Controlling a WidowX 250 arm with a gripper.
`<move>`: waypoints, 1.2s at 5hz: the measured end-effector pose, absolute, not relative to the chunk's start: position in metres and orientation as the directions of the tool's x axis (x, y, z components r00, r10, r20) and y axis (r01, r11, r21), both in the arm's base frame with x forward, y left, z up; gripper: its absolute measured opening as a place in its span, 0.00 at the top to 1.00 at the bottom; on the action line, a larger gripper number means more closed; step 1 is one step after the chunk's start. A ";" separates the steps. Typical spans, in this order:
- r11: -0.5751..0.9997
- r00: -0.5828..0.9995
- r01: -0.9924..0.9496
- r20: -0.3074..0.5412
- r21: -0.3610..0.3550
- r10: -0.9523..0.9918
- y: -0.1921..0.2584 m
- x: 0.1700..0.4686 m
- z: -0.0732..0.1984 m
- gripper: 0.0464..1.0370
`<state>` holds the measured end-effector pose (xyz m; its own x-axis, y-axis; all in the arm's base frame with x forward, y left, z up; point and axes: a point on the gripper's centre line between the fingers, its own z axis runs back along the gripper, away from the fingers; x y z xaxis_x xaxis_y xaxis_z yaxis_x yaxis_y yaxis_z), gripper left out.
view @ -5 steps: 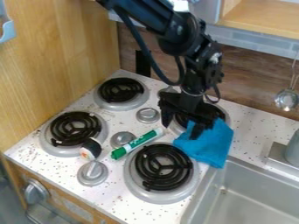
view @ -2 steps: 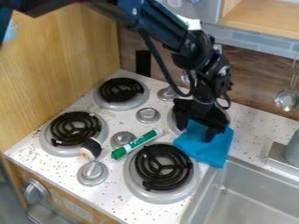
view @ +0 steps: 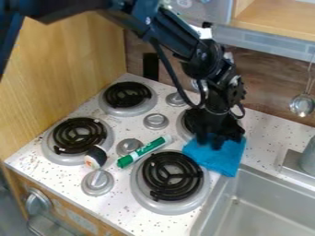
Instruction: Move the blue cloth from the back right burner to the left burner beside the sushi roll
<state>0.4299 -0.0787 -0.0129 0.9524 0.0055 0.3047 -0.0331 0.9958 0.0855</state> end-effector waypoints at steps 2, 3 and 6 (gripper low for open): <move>0.997 0.949 -0.056 0.312 0.060 0.035 -0.076 0.432 -0.014 0.96; 0.993 0.952 -0.076 0.302 0.085 0.047 -0.061 0.432 -0.014 0.97; 0.969 0.940 -0.191 0.315 0.156 0.135 0.003 0.441 -0.005 0.97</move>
<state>0.4414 0.0029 -0.0052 0.9395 0.1348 0.3149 -0.1913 0.9691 0.1556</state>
